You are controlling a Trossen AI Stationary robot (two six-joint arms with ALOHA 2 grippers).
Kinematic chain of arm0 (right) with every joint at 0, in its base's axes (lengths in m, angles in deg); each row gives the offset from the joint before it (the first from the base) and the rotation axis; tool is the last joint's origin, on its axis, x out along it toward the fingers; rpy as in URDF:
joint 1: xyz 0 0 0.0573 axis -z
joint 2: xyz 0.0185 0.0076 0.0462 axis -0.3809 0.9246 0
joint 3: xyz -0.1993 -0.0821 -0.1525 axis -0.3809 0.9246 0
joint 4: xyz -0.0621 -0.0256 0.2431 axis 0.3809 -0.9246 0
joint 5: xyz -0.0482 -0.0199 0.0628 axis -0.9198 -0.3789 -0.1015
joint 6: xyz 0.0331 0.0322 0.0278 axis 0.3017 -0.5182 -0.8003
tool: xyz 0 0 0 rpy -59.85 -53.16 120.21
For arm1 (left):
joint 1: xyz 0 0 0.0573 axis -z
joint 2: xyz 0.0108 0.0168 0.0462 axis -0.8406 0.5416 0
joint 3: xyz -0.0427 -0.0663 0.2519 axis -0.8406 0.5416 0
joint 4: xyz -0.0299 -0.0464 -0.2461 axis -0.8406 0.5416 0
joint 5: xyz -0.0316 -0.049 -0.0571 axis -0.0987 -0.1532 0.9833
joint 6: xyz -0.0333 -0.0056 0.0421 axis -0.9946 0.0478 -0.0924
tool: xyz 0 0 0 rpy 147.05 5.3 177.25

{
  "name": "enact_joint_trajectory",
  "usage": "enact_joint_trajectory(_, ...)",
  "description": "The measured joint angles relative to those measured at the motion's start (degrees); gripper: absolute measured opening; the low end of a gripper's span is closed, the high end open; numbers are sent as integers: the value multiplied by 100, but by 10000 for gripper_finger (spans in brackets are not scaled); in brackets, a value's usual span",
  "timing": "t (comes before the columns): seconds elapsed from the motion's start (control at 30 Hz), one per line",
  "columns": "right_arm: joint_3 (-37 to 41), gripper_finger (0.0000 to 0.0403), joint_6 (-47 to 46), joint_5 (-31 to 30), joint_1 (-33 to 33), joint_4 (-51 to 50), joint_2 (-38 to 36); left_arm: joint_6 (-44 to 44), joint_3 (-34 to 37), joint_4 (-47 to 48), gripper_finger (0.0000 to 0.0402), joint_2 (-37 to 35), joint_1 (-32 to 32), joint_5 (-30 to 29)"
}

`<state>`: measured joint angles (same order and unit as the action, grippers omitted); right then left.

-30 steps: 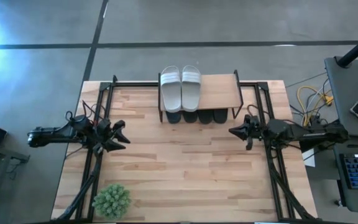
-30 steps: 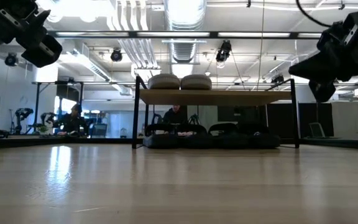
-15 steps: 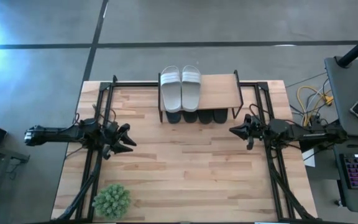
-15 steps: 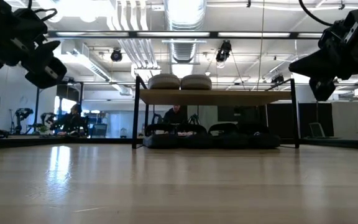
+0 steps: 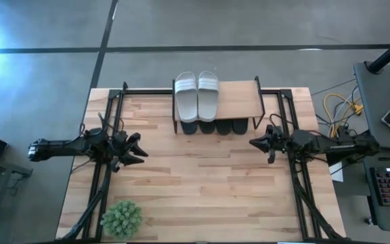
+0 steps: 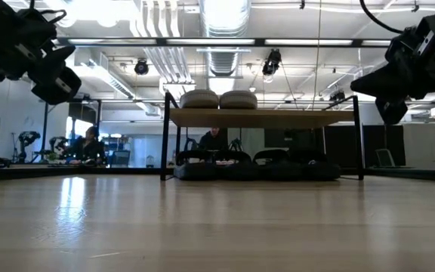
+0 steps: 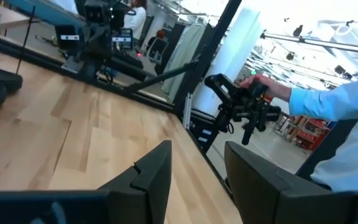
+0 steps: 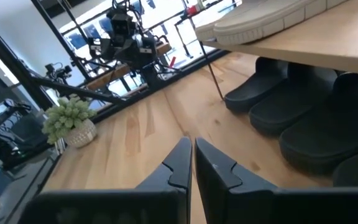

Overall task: Pick and place slides into the shelf
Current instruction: Return to Home Position

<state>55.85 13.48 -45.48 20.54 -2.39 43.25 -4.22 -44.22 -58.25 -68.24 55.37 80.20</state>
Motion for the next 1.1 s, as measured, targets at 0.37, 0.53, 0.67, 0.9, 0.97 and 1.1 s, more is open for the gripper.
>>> enact_joint_trajectory(0.37, 0, 13, 0, 2, 0, -4, 326, 0, 9, 5, 134, -17, -3, 0)
enact_joint_trajectory(0.53, 0, 13, 1, 2, 0, -2, 319, 0, 11, 4, 134, -15, -3, 0)
enact_joint_trajectory(0.67, 0, 13, 0, 2, 0, 0, 323, 0, 11, -34, 134, -19, -3, 0)
enact_joint_trajectory(0.9, 0, 13, 0, 2, 0, 4, 323, 0, 15, -77, 134, -144, -3, 0)
enact_joint_trajectory(0.97, 0, 13, 0, 2, 0, 4, 323, 0, 15, -68, 134, -146, -3, 0)
enact_joint_trajectory(1.1, 0, 13, 0, 2, 0, 7, 323, 0, 15, -67, 134, -144, -3, 0)
